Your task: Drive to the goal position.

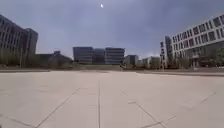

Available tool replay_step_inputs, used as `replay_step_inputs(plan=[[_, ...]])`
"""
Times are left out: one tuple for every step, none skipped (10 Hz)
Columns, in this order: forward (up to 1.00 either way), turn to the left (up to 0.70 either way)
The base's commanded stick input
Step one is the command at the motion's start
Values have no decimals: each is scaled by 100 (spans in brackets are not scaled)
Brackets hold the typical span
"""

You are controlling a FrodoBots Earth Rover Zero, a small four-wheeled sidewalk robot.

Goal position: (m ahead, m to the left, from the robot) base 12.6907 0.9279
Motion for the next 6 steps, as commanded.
replay_step_inputs(plan=[[70, 0], [70, 0], [70, 0], [70, 0], [70, 0], [70, 0]])
